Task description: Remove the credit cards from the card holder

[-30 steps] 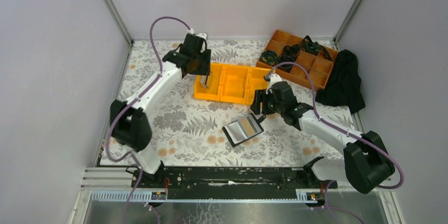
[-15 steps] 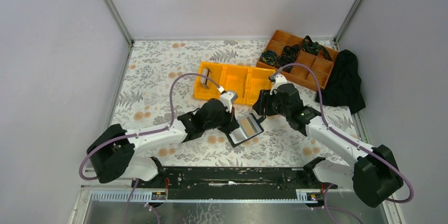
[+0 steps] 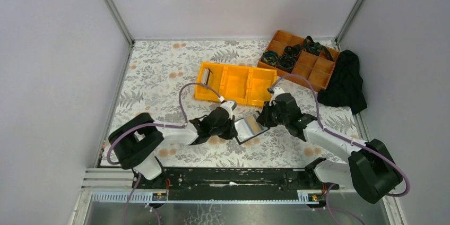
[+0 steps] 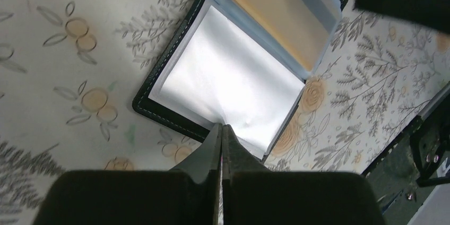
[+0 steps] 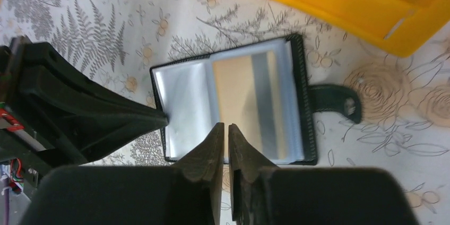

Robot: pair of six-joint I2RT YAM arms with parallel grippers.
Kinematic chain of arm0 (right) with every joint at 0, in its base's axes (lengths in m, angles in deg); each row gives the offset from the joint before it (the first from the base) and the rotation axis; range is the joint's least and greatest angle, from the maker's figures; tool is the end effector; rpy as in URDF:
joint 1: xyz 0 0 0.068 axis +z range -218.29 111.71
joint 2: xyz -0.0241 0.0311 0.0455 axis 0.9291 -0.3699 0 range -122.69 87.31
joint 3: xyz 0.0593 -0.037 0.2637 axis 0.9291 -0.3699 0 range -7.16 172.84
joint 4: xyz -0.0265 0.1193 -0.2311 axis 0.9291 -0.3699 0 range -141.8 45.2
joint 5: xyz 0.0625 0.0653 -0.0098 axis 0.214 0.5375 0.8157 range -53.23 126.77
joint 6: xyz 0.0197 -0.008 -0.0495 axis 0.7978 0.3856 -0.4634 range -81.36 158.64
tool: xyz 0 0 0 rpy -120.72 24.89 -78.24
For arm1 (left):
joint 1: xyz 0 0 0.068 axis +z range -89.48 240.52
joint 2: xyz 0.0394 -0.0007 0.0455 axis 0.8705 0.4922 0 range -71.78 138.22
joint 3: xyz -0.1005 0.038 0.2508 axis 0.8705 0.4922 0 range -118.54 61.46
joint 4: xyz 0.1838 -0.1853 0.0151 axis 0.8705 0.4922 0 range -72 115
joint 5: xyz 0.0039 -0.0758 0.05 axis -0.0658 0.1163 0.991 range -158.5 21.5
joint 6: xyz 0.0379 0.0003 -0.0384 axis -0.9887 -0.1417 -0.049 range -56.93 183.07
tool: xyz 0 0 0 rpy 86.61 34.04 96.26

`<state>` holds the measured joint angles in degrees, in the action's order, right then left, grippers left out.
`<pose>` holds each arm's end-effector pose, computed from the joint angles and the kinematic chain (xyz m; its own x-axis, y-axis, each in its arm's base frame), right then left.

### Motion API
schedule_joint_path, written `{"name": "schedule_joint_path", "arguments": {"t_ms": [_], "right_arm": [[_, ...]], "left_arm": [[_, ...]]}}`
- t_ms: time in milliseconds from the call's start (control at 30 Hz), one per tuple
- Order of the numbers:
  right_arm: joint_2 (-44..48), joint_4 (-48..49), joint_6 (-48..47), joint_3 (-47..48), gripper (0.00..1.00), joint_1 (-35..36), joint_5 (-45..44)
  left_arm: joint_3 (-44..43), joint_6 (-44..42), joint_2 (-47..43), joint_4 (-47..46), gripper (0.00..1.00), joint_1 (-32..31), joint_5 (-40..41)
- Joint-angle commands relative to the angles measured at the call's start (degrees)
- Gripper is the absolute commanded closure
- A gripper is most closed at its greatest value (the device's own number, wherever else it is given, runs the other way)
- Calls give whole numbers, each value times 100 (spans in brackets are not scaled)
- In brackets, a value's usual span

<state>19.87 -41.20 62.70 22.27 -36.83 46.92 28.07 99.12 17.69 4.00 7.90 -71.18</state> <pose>0.2002 0.1299 0.1921 -0.7001 0.0421 -0.7128 -0.3859 0.8176 0.4273 0.1719 -0.2277 0.1342 -0.8086 0.0898 -0.5815 0.4192 0.7814 -0.4622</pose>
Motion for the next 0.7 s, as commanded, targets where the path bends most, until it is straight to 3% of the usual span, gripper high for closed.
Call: {"name": "schedule_joint_path", "arguments": {"t_ms": [0,133,300,367,567,667], "right_arm": [[-237,428,194,-115,82,105,79],[-342,430,201,-179,78,106,-312],[-276,53,163,12,58,15,-924],[-338,48,131,42,55,-109,-908],[-752,178,52,135,57,-228,-541],[-937,273,28,166,74,-224,-303]], "left_arm": [[-115,-25,535,-3,100,68,190],[-43,51,631,54,100,197,185],[51,41,540,173,100,478,127],[56,-32,528,200,100,618,102],[-74,-177,497,316,100,759,29],[-119,-157,574,229,100,760,-79]]}}
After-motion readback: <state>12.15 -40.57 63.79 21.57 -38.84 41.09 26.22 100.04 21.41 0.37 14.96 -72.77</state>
